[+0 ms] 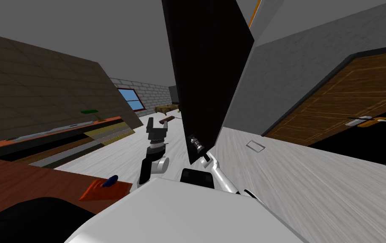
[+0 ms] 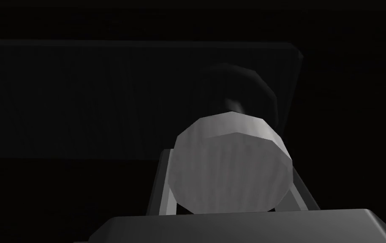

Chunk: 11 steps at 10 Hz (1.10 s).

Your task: Push the door open

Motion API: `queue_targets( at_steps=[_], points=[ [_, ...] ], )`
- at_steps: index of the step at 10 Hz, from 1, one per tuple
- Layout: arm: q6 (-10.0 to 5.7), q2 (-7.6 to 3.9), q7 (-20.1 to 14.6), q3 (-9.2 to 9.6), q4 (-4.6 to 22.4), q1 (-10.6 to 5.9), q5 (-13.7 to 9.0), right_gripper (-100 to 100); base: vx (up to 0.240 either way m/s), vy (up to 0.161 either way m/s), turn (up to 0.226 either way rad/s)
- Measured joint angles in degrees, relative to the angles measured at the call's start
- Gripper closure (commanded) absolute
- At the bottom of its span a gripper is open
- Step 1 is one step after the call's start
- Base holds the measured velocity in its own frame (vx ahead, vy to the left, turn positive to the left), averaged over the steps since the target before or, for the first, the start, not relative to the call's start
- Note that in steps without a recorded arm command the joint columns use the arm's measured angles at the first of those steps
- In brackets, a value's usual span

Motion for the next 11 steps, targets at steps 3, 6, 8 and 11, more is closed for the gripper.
queue_targets(
  at_steps=[3,6,8,11],
  points=[
    [0.33,-1.03,0.45,0.35,-1.26,0.75,-0.15,-100,0.026,0.020,-0.129],
    [0.71,-1.69,0.34,1.49,-1.98,1.41,0.14,-100,-0.139,-0.136,-0.046],
    [0.50,-0.98,0.42,2.48,-2.05,2.12,0.44,-100,-0.190,-0.129,-0.064],
    [1.05,1.06,0.58,3.89,-3.43,3.31,0.87,-100,-0.122,-0.093,-0.032]
  ],
)
